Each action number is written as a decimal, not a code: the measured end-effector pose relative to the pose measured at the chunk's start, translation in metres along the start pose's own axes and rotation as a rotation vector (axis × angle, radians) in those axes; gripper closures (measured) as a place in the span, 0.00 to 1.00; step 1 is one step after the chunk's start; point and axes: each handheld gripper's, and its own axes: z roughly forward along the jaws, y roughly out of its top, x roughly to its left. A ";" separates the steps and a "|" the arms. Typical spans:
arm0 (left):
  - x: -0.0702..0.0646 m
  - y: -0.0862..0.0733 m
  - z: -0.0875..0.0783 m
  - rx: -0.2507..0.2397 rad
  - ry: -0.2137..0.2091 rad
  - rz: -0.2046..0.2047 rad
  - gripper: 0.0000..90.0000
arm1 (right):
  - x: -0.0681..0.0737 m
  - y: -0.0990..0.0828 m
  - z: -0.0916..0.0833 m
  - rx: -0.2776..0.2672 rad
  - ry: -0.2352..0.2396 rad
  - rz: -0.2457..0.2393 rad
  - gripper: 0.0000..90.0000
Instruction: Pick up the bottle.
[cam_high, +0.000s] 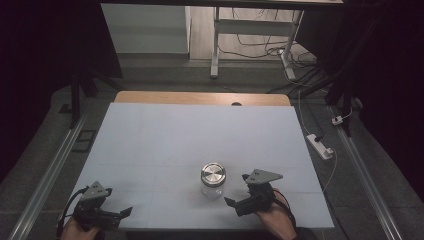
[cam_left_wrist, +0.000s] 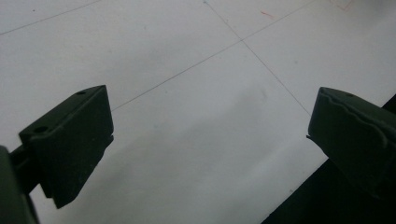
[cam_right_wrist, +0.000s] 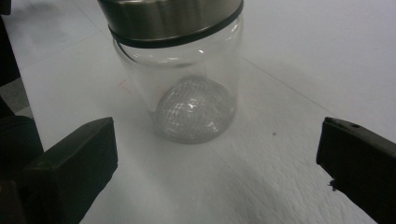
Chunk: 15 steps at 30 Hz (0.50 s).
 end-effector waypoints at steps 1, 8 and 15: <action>0.000 0.000 0.000 0.000 0.000 -0.001 0.01 | 0.000 0.001 0.002 0.003 0.006 0.006 0.00; 0.001 0.000 0.000 -0.004 -0.005 -0.004 0.01 | 0.002 0.010 0.016 0.025 0.024 -0.012 0.00; 0.002 -0.001 -0.001 -0.010 -0.012 -0.007 0.00 | 0.008 0.018 0.030 0.055 0.024 -0.053 0.00</action>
